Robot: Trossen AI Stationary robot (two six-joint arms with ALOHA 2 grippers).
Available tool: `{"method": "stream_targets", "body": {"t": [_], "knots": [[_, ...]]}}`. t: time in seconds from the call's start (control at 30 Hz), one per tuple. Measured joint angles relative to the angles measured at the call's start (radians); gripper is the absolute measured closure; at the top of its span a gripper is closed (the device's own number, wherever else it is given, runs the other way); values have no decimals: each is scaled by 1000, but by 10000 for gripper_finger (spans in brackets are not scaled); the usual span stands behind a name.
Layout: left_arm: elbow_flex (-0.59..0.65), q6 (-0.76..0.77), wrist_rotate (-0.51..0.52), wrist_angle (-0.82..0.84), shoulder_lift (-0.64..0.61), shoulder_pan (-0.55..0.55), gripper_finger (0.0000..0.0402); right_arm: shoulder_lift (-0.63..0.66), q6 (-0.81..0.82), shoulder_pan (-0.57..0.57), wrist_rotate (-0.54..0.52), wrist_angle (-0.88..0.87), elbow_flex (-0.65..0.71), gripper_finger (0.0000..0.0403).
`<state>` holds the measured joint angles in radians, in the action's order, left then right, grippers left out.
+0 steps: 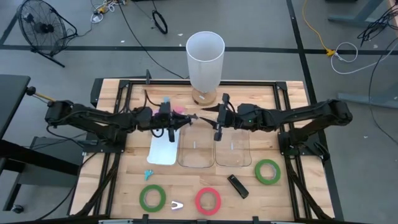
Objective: Pick and place Stapler, Stapler remover, tape
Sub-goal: Put the black staple remover into the white bin
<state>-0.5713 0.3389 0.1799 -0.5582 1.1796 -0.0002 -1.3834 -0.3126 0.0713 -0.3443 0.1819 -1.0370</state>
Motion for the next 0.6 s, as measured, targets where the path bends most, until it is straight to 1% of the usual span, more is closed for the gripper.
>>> {"method": "stream_targets", "body": {"t": [0.07,0.13,0.23,0.37,0.43,0.53,0.6], "knots": [[0,30,10,114,-29,-17,358,25,1,3,-61,-68,0,227],[0,62,42,241,-70,-38,358,45,20,1,-126,-127,0,218],[0,147,79,444,-146,-74,358,67,60,1,-183,-208,0,210],[0,309,86,731,-230,-127,358,74,112,1,-208,-312,0,211],[0,387,89,840,-248,-155,358,74,128,1,-222,-334,0,213],[1,476,90,946,-243,-190,358,74,146,1,-220,-341,0,218],[0,511,90,967,-231,-207,358,74,148,1,-220,-339,0,221]]}}
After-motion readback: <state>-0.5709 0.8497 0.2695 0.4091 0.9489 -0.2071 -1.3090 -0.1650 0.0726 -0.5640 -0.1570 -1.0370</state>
